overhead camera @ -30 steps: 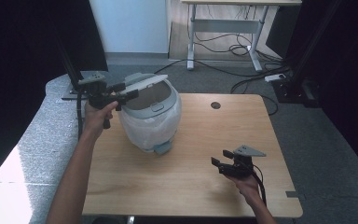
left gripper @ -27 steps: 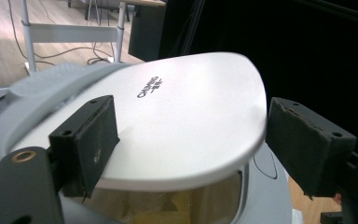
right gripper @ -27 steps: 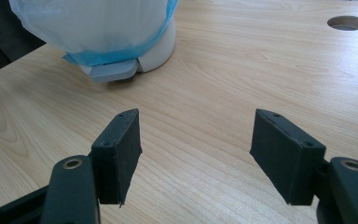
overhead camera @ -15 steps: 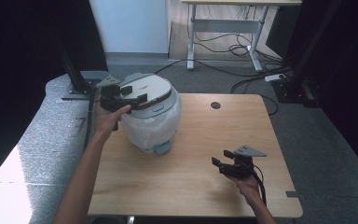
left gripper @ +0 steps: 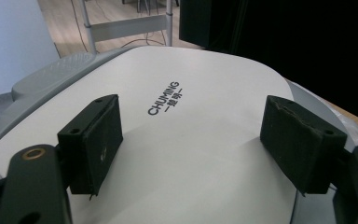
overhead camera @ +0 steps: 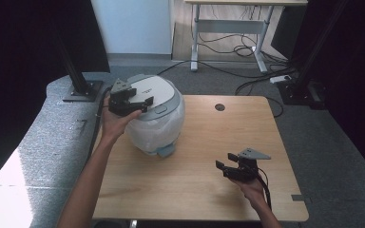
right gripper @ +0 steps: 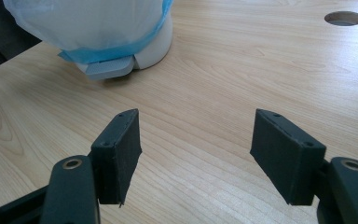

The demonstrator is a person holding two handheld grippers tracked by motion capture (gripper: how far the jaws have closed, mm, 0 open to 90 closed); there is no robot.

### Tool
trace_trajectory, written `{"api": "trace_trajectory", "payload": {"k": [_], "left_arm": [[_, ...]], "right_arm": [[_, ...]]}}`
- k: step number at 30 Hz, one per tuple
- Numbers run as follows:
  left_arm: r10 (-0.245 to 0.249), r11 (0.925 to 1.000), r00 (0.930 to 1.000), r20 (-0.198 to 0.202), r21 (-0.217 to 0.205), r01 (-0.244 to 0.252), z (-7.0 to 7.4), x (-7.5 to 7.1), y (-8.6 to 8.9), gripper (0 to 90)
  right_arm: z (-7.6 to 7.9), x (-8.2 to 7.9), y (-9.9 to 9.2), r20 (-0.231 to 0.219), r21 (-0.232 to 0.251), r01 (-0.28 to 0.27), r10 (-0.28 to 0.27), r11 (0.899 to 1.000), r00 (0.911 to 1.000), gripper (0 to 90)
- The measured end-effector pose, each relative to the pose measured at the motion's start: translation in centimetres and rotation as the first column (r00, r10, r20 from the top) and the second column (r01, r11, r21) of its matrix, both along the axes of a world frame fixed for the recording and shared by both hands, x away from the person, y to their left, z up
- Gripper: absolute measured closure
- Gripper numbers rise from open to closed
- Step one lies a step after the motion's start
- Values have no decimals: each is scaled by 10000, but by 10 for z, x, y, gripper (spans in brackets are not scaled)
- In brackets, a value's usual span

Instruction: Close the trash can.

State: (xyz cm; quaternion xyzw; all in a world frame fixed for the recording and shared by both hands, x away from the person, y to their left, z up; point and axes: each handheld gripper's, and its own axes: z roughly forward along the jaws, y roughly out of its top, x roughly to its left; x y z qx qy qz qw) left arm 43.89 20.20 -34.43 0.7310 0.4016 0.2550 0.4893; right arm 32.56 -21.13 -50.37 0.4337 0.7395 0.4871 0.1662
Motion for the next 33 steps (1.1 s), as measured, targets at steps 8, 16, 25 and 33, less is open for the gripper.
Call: {"api": "trace_trajectory", "payload": {"k": [8,16,25,33], "left_arm": [[427,9988,9989,-214,242,-422,4,-1,-5,219],[807,9962,9962,-335,369,-794,5,-4,-9,221],[1161,9909,9930,-217,708,-1143,4,-6,-13,225],[1136,9924,9935,-109,488,-1129,2,-7,-12,276]], "right_arm": [[-2,1,1,-11,-120,10,-10,9999,10000,321],[1,0,-2,158,19,142,-142,9999,9998,321],[1,0,-2,127,1,153,-153,9999,9998,321],[1,0,-2,119,5,158,-159,9999,9998,321]]}}
